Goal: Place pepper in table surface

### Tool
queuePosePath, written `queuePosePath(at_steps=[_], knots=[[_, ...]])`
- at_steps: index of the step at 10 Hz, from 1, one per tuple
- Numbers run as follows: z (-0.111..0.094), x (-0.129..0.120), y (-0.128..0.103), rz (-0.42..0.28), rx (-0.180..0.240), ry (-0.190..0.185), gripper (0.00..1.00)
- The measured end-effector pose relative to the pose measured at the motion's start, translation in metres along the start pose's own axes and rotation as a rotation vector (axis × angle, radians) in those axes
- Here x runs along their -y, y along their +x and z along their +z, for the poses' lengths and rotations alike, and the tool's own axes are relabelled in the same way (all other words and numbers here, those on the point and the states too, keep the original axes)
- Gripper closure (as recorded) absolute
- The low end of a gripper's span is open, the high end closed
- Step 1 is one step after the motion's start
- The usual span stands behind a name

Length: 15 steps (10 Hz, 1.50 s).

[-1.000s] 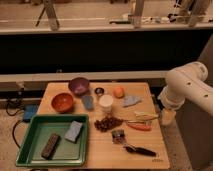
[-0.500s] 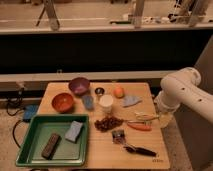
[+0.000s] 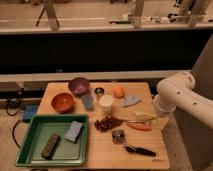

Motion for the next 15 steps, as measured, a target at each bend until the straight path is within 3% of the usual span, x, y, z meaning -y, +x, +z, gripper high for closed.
queuePosePath(at_steps=[12,15], knots=[[0.058,-0.022,-0.026,-0.028,0.065,-0.024,0.20],[0.063,-0.021,-0.029,-0.031,0.075,-0.029,0.22]])
